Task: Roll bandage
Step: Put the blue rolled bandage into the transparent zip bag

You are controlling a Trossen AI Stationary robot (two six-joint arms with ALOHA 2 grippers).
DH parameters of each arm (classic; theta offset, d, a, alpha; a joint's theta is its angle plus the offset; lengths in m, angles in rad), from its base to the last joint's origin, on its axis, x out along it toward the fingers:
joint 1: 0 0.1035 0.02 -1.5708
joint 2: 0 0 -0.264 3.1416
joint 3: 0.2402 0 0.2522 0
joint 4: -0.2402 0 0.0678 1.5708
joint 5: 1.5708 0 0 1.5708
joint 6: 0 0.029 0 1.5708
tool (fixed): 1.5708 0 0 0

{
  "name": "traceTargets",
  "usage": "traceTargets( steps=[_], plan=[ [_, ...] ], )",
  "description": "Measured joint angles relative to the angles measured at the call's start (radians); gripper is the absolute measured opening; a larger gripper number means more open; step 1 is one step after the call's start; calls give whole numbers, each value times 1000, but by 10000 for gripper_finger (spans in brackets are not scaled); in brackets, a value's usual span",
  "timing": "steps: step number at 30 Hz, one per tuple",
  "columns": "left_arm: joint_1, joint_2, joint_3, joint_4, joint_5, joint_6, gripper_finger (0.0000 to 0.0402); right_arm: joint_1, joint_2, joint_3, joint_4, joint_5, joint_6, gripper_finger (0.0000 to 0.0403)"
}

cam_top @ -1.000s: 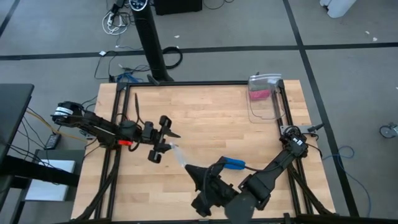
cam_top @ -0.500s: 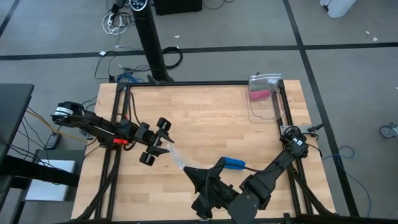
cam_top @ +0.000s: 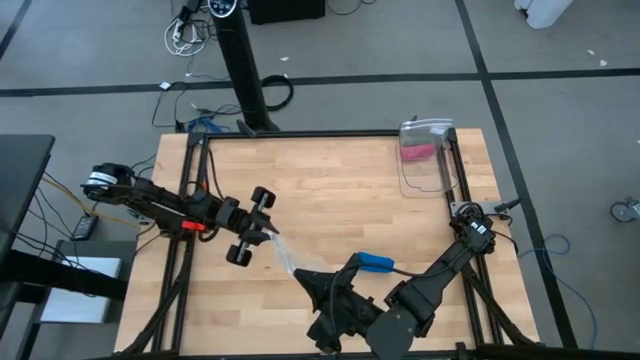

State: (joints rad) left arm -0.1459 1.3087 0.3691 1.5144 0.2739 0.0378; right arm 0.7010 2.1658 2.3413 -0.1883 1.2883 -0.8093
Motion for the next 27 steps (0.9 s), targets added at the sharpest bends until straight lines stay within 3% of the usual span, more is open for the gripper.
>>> traceTargets(
  steps=[3, 8, 12, 19, 21, 27],
  plan=[
    [0, 0, 0, -22, 14, 39, 10, 0, 0, 0, -1, 23, 19, 0],
    [0, 0, -1, -38, 29, 55, 5, 0, 0, 0, -68, 57, 88, 4],
    [0, 0, -1, -81, -3, 95, 4, 1, 0, 0, -174, 154, 203, 30],
    [-1, 0, -1, -329, -205, 178, 2, 5, 0, 0, -551, 264, 563, 111],
    [-3, 0, -1, -402, -265, 201, 2, 6, -4, 0, -692, 219, 732, 129],
    [-8, 0, -1, -583, -432, 260, 1, -44, -20, -11, -1259, -128, 1407, 131]
  ],
)
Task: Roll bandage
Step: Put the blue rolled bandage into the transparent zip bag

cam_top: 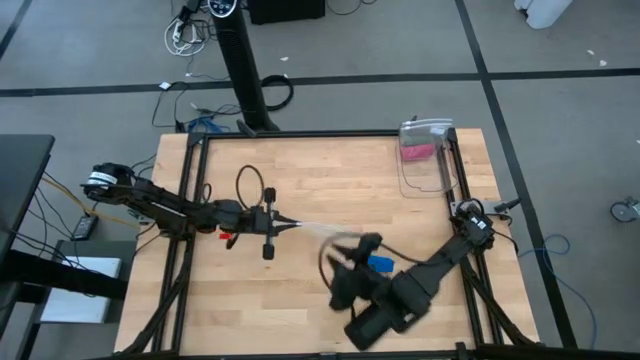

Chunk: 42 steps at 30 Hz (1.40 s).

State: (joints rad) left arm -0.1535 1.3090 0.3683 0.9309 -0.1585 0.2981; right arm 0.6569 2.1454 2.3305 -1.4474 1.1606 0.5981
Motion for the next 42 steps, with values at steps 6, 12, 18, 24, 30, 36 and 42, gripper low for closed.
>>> traceTargets(
  steps=[6, 12, 18, 24, 30, 36, 42],
  plan=[
    [0, 0, 0, -112, -76, -26, 1, -94, 10, -169, -83, -141, 127, 30],
    [0, 0, 26, -247, -91, -119, 1, -184, 11, -266, 107, -241, -73, 4],
    [-5, 0, 65, -339, -103, -131, 0, -250, 11, -268, 191, -353, -261, 2],
    [-27, 0, 72, -352, -103, -125, 0, -306, 11, -268, 189, -392, -343, 1],
    [-31, 0, 72, -358, -110, -127, 0, -331, 11, -288, 214, -495, -373, 1],
    [-31, 0, 72, -366, -110, -154, 0, -323, 12, -297, 214, -473, -357, 1],
    [-31, 0, 72, -376, -111, -172, 0, -292, 2, -238, 196, -446, -361, 1]
  ],
)
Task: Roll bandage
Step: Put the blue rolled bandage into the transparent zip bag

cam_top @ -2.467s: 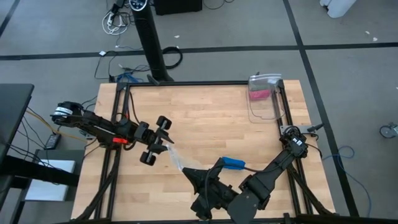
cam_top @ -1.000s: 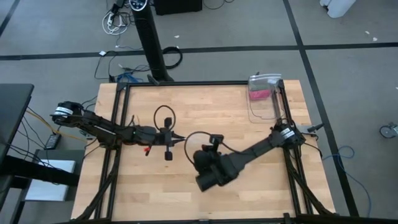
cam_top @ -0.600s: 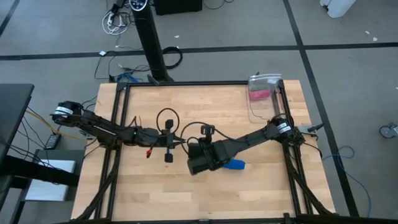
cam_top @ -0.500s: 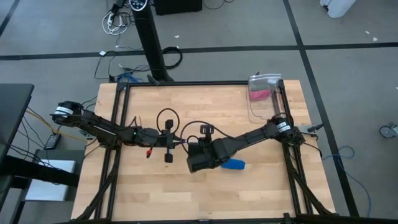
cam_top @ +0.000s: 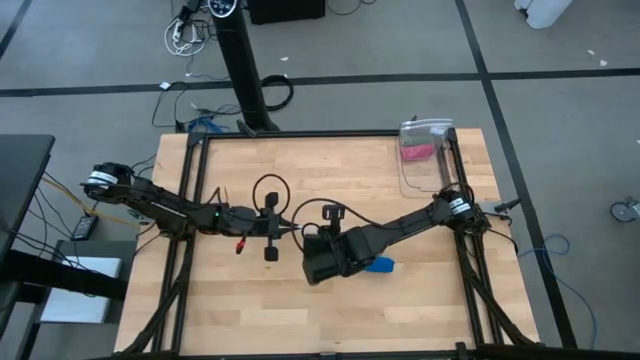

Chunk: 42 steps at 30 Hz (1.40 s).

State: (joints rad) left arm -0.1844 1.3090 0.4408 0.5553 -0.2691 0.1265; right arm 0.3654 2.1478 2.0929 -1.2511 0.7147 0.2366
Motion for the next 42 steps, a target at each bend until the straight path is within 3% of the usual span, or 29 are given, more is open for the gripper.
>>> traceTargets(
  steps=[18, 23, 28, 31, 34, 39, 42],
  plan=[
    [0, 0, 0, 3, 0, 0, 1, -85, 2, -89, 17, -175, -21, 10],
    [0, 0, 0, 11, 6, -4, 1, -97, 3, -105, 73, -251, -38, 67],
    [0, 0, 0, 14, 23, -17, 1, -87, 2, -105, 84, -252, -67, 145],
    [0, 0, 0, 18, 45, -30, 1, -73, 2, -105, 84, -226, -153, 168],
    [0, 0, 0, 26, 56, -33, 1, -71, 2, -105, 98, -208, -214, 146],
    [0, 0, 0, 33, 72, -53, 1, -81, 2, -105, 114, -203, -271, 24],
    [0, 0, 0, 41, 73, -55, 1, -87, 5, -105, 119, -211, -307, 14]
  ],
)
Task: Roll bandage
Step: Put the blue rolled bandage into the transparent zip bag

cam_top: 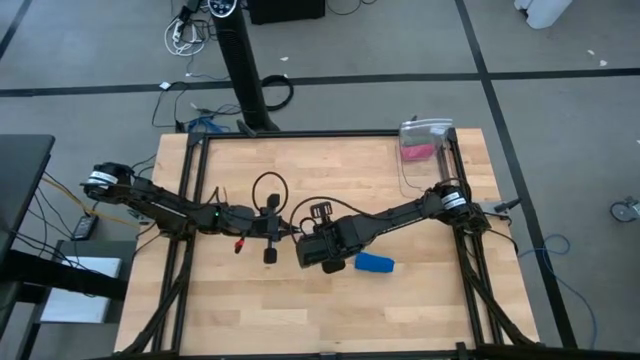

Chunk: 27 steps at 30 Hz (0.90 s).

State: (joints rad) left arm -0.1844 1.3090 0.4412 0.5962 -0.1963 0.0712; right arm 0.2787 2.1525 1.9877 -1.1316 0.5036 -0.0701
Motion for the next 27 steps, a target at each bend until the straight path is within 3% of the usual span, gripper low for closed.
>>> traceTargets(
  steps=[4, 7, 18, 27],
  plan=[
    [0, 0, 0, 23, 25, -34, 1, -2, 3, 0, 3, -30, -48, 4],
    [0, 0, 0, 33, 35, -61, 1, -4, 3, 0, 4, -36, 12, 13],
    [-1, 0, -19, 76, 29, -92, 1, -21, 4, 0, -18, -34, 189, 167],
    [-1, 0, -106, 249, 35, -117, 1, -4, 2, 0, -16, -35, 207, 212]
  ],
)
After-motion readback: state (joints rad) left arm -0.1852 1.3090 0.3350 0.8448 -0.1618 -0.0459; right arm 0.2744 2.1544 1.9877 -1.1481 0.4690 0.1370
